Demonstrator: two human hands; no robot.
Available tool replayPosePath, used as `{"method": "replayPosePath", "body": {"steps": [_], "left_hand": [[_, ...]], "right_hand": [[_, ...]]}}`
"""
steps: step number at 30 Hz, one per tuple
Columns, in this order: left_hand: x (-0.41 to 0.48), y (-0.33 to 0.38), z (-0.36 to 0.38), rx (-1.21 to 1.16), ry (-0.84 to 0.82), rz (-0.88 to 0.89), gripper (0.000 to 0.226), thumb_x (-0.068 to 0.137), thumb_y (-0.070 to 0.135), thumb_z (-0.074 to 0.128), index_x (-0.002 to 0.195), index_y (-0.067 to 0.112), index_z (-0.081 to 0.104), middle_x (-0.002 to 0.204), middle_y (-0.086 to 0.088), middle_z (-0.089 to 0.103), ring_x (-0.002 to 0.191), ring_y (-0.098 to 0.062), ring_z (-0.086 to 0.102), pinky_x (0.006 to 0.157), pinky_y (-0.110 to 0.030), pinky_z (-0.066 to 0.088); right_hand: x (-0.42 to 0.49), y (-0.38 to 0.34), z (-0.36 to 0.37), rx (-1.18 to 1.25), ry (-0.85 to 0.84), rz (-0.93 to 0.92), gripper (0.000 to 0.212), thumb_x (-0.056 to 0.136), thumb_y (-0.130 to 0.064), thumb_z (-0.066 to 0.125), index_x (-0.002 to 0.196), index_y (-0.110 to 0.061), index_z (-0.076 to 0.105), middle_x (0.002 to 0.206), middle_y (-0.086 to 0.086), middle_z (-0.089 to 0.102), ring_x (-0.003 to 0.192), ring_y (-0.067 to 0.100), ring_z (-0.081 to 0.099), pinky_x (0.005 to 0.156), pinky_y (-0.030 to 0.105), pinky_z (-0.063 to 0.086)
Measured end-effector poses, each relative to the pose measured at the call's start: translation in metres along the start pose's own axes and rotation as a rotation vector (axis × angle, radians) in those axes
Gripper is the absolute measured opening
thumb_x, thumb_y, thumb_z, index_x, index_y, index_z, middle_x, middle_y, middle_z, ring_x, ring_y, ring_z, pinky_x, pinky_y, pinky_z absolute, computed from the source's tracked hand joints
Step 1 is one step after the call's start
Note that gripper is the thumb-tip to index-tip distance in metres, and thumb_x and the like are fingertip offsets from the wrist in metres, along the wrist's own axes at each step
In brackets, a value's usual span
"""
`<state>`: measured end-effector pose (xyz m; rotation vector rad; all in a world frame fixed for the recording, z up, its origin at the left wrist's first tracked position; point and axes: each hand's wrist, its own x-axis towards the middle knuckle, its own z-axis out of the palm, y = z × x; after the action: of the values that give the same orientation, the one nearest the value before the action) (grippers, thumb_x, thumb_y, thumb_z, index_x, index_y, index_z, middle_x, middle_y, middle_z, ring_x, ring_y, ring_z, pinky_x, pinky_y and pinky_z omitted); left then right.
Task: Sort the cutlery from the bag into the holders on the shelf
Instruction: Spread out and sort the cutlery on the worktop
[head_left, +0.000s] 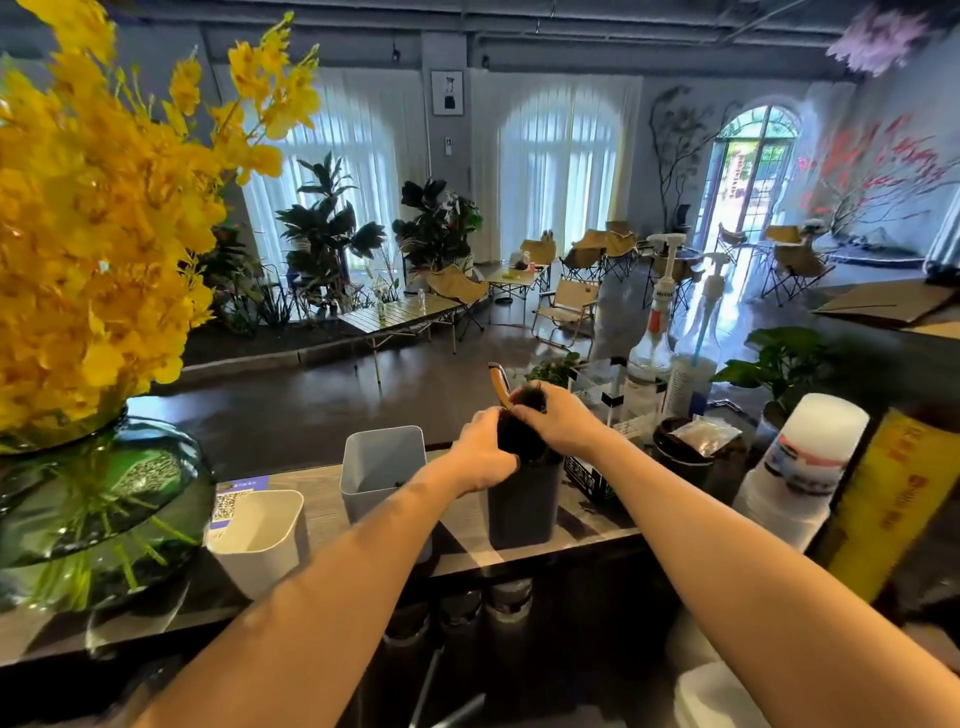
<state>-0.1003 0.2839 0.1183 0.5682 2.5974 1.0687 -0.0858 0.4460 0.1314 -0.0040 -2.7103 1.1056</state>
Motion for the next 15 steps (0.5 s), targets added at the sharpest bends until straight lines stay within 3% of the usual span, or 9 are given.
{"method": "replayPosePath", "body": {"steps": [3,8,13,15], "left_hand": [[-0.007,0.002,0.001,-0.038,-0.002,0.025,0.078,0.084,0.005,0.064,0.151,0.017,0.027,0.142,0.000,0.032,0.126,-0.020,0.040,0.104,-0.031,0.041],[-0.019,0.000,0.000,-0.044,0.024,0.066,0.088,0.086,0.004,0.065,0.158,0.020,0.016,0.161,-0.006,0.019,0.144,-0.027,0.029,0.119,-0.040,0.032],[-0.046,0.006,-0.001,-0.055,0.078,0.112,0.088,0.088,0.006,0.067,0.158,0.017,0.017,0.161,-0.006,0.018,0.146,-0.024,0.023,0.115,-0.030,0.024],[-0.063,0.004,0.002,-0.057,0.108,0.130,0.085,0.088,0.008,0.068,0.157,0.017,0.020,0.160,-0.007,0.021,0.146,-0.025,0.025,0.116,-0.031,0.024]], "right_hand": [[-0.001,0.005,0.002,-0.073,-0.074,0.056,0.036,0.097,-0.031,0.067,0.130,-0.019,0.060,0.124,0.002,0.068,0.116,0.022,0.062,0.103,0.041,0.049],[-0.015,0.000,-0.003,-0.076,-0.049,0.071,0.057,0.092,-0.032,0.074,0.142,-0.014,0.052,0.135,0.006,0.062,0.124,0.024,0.057,0.105,0.037,0.047],[-0.040,-0.022,-0.007,-0.054,0.106,-0.007,0.046,0.096,-0.026,0.068,0.139,-0.014,0.056,0.134,0.005,0.063,0.124,0.022,0.058,0.108,0.040,0.047],[-0.062,-0.036,-0.004,-0.032,0.166,-0.048,0.040,0.098,-0.020,0.064,0.137,-0.013,0.058,0.133,0.004,0.064,0.123,0.020,0.059,0.105,0.035,0.047]]}}
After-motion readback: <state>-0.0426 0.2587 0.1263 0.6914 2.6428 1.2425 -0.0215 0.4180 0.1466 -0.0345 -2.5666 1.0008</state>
